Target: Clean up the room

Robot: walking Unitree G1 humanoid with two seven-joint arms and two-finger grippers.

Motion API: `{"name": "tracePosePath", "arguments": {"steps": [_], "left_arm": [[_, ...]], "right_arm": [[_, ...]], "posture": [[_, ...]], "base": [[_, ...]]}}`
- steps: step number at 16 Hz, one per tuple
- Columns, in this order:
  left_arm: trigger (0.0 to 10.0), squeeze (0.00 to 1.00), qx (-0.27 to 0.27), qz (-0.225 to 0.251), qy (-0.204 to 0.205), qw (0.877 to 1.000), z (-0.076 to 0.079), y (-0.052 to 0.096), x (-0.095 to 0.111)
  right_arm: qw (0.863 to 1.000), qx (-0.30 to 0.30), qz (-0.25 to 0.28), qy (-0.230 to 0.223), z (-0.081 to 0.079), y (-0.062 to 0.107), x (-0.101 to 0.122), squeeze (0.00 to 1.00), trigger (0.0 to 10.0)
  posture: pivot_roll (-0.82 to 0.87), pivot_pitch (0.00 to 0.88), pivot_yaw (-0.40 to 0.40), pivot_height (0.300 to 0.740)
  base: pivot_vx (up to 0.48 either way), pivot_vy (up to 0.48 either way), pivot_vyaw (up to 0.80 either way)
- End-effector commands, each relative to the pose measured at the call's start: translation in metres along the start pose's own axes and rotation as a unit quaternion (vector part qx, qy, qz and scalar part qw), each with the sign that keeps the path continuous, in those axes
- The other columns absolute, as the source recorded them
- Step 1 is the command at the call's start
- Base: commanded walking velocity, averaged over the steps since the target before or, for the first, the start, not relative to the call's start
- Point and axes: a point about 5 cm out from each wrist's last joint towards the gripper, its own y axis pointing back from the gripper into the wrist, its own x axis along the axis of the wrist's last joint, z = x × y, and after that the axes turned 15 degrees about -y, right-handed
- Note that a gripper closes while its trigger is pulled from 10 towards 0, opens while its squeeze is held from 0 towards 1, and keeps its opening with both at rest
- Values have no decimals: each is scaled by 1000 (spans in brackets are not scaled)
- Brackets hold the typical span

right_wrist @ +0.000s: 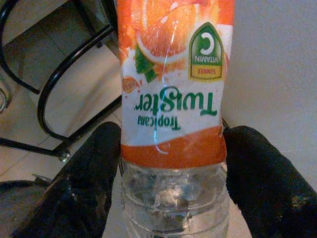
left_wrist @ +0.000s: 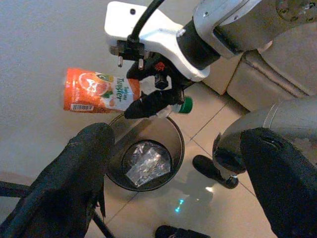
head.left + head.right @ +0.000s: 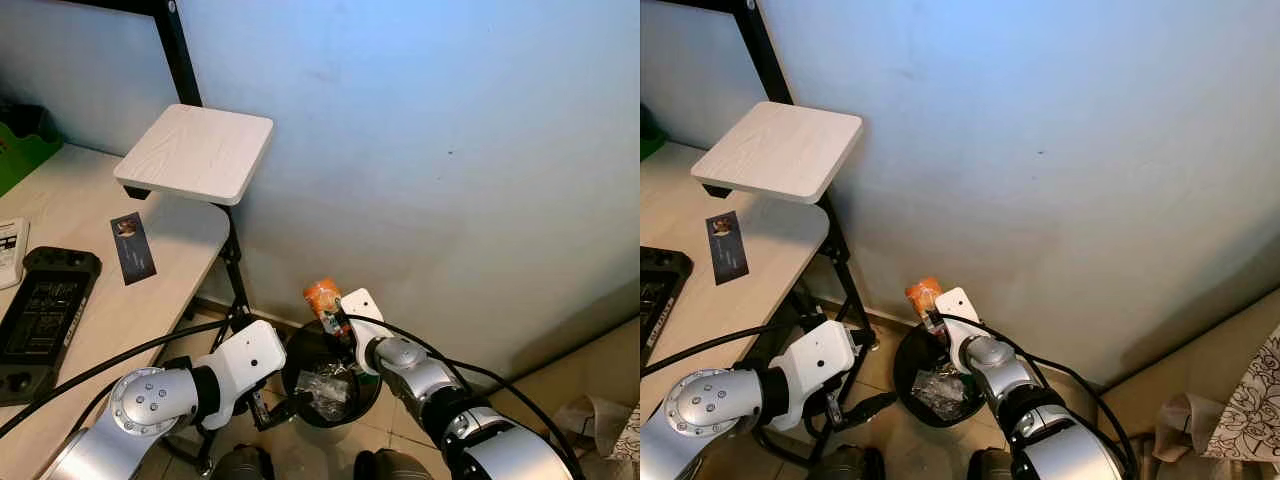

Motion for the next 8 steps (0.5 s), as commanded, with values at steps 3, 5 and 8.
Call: {"name": "tracePosePath", "arguments": {"steps": [3,5,8], "left_arm": [[10000,0,1,-5,-5,1000,0,3,1],[10000,0,1,-6,-5,1000,0,3,0],[10000,0,6,-7,-2,1000,1,2,0]], "right_arm": [[1000,18,-8,-12,-3,0,-4,1000,10000],[1000,23,-10,-14,-5,-1,-5,1000,10000],[999,31,-10,-14,-5,0,-9,1000,10000]], "posture": [[32,170,-22,740],[31,170,-22,740],[27,162,-22,740]], "base": [[0,0,0],[0,0,0],[0,0,0]]}}
